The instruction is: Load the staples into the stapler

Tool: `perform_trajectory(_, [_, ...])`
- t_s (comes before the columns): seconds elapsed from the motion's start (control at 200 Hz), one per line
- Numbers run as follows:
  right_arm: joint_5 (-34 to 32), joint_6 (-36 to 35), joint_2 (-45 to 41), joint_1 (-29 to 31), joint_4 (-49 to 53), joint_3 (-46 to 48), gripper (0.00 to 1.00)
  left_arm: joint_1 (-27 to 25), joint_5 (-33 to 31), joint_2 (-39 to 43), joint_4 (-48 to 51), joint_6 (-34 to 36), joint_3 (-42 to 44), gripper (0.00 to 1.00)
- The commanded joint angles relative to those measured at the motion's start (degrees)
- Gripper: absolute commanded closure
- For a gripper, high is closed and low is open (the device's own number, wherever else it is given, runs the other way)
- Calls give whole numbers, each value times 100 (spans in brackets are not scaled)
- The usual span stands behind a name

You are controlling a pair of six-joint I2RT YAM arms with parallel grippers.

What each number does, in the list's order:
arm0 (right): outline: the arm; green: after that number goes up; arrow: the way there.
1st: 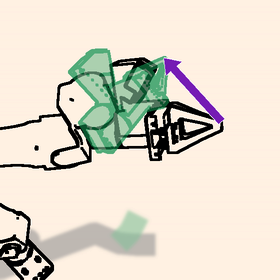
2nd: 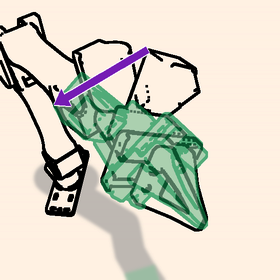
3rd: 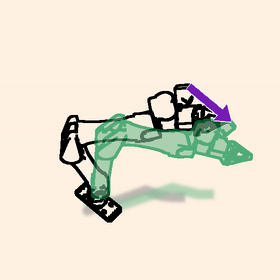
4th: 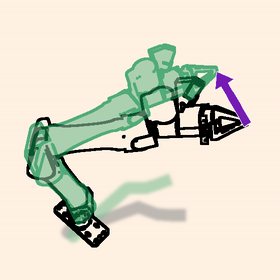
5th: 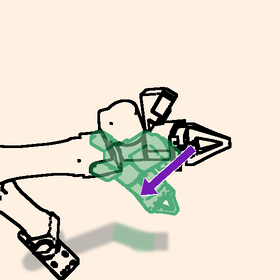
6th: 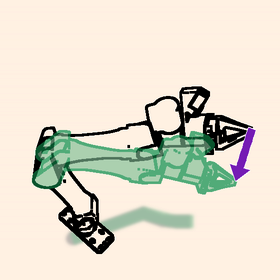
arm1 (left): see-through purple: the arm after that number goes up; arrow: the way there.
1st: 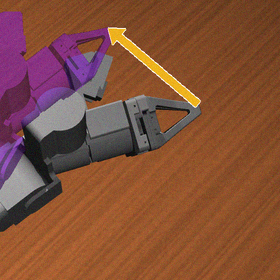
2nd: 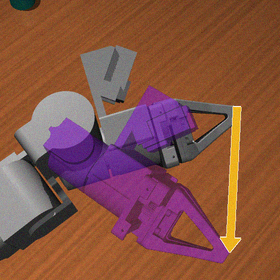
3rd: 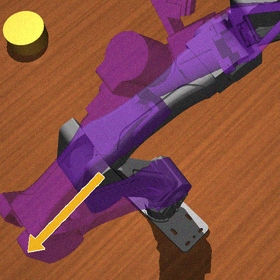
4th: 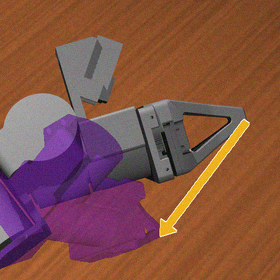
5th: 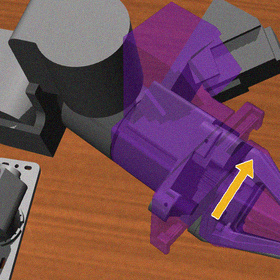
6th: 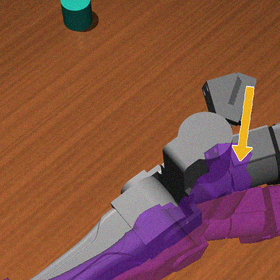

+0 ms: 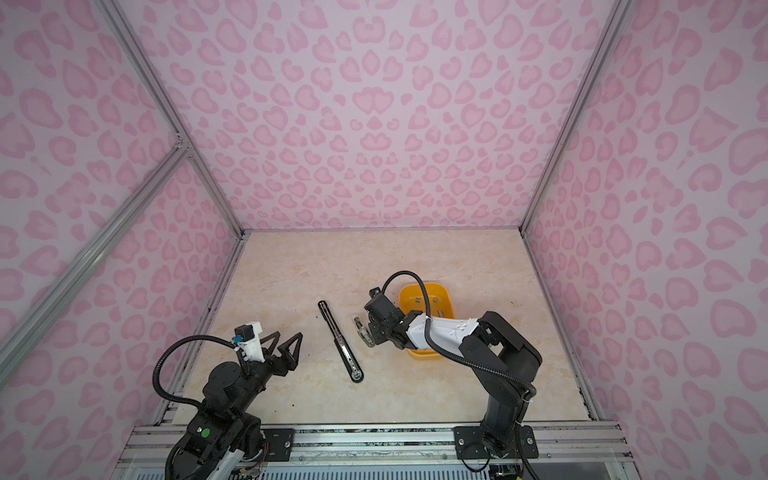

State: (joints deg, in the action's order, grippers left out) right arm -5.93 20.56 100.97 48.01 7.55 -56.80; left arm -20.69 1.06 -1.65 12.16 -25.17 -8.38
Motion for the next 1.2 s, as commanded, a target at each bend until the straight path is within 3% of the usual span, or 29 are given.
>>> perform_trajectory(0.0, [13,52,68,7,0,-15,100,-1,-44,24,-39,-19,-22,15])
perform_trajectory(1.037, [-143,376,-95,178,116,278,100,-3,-106,85,6,-41,-23,15])
perform_trajectory(1.197, [-69,345,-25,181,106,236,85,-4,-120,85,10,-41,-23,15])
